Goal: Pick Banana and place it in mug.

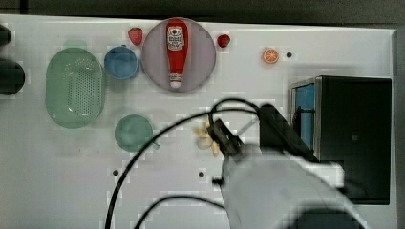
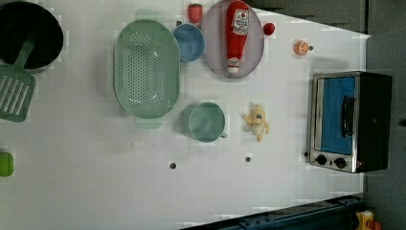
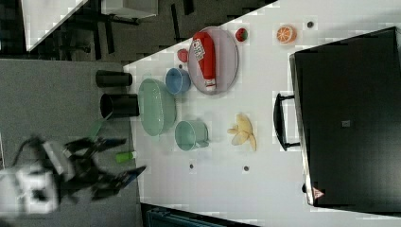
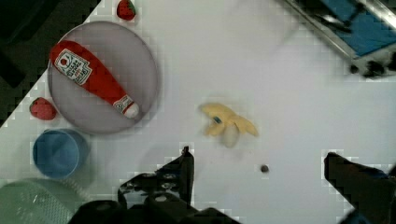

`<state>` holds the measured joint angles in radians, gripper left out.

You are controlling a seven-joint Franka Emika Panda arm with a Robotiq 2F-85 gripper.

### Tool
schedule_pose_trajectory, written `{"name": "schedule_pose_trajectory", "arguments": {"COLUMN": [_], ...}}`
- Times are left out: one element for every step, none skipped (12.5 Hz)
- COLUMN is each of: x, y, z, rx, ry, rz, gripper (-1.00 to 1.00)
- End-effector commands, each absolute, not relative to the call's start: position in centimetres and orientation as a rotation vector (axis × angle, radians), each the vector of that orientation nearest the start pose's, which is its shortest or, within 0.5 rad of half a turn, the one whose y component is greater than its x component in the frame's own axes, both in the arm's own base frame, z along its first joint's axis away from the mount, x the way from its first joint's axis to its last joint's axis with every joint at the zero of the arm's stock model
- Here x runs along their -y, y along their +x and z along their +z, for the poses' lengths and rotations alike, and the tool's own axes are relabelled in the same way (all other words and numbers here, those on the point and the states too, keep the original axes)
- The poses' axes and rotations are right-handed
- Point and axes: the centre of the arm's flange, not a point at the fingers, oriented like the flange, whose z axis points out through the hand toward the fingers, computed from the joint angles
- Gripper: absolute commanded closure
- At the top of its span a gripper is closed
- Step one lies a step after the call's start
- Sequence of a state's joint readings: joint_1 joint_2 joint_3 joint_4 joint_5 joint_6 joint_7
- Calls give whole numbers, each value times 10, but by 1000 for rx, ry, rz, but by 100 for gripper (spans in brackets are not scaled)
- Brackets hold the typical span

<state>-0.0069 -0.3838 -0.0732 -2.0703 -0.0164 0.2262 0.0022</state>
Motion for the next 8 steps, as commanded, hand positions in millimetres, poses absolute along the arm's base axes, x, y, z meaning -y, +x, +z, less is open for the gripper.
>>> {"name": "schedule_pose_trajectory", "arguments": {"x": [28, 29, 29, 30, 30, 30, 30, 30], "y": [474, 479, 485, 490, 493, 496, 496, 496], "z": [452, 431, 407, 386, 364, 343, 323, 303], "rx": [-1121, -1050, -955, -854, -759, -674, -601, -550], "ry": [-2959, -2983, -3011, -3039, -3064, -3083, -3099, -3109], "rz": [124, 113, 97, 82, 73, 62, 57, 55], "gripper": [-100, -100, -100, -100, -100, -100, -100, -100]}}
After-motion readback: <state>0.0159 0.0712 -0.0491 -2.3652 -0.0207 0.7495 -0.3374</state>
